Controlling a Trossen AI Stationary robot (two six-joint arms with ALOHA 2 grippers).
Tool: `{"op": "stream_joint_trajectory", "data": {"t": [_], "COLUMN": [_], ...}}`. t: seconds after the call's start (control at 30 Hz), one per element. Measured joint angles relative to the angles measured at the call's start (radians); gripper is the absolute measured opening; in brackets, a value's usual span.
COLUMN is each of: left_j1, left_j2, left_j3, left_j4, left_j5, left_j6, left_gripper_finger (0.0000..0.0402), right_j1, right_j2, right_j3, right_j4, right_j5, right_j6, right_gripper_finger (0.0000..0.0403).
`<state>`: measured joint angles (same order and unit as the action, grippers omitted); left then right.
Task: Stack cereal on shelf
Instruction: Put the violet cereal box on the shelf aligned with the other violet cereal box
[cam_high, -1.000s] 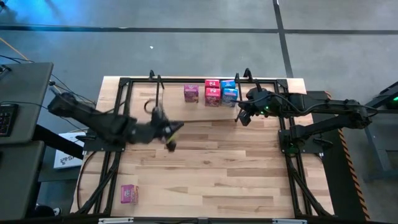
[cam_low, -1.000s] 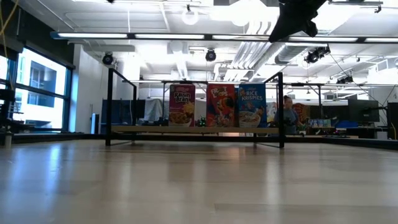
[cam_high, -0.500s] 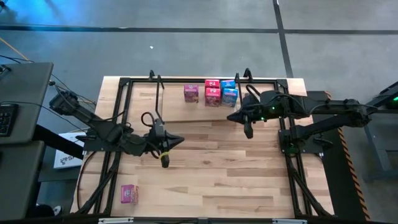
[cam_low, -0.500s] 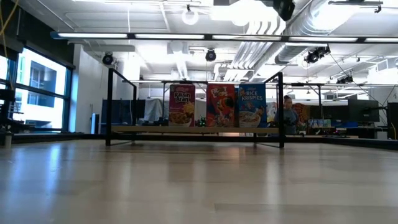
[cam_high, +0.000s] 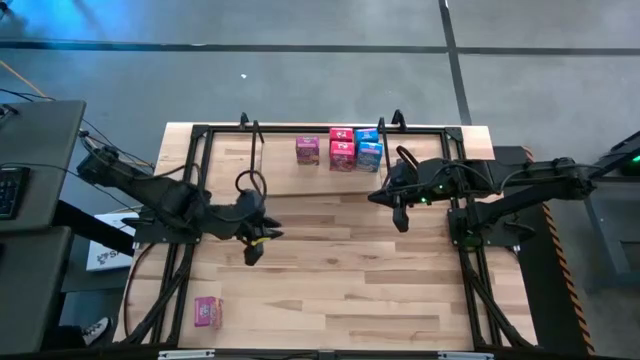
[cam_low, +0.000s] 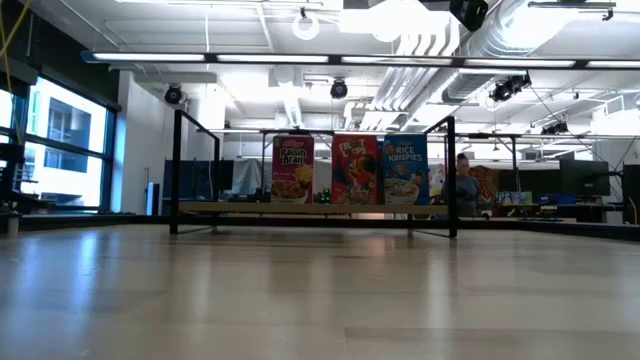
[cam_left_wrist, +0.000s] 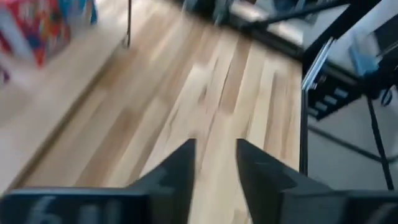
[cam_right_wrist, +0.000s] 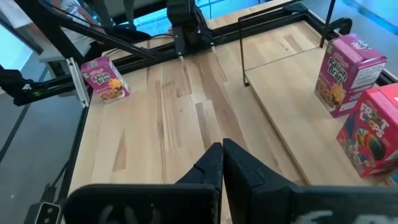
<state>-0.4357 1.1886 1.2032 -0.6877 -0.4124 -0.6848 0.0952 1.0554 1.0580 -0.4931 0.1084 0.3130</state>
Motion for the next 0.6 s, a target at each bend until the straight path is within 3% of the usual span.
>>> {"op": "stream_joint_trajectory", "data": {"t": [0.33, 0.43, 0.6], "left_j1": [-0.019, -0.024, -0.101], "left_j2": [-0.002, 0.0, 0.006], "left_j3": [0.055, 0.055, 0.055], "left_j4": [-0.365, -0.445, -0.558], "left_j5": [0.235, 0.282, 0.338], "left_j6": [-0.229, -0.353, -0.707], "left_gripper_finger": [0.0258, 0.0279, 0.0285], "right_j1": [-0.001, -0.001, -0.001], "right_j2": [0.0, 0.0, 0.0], "right_j3": [0.0, 0.0, 0.0], "right_j4": [0.001, 0.001, 0.001], "right_j5": [0.006, 0.012, 0.042], "right_j6": [0.0, -0.002, -0.009], "right_gripper_finger": [0.0, 0.0, 0.0]}}
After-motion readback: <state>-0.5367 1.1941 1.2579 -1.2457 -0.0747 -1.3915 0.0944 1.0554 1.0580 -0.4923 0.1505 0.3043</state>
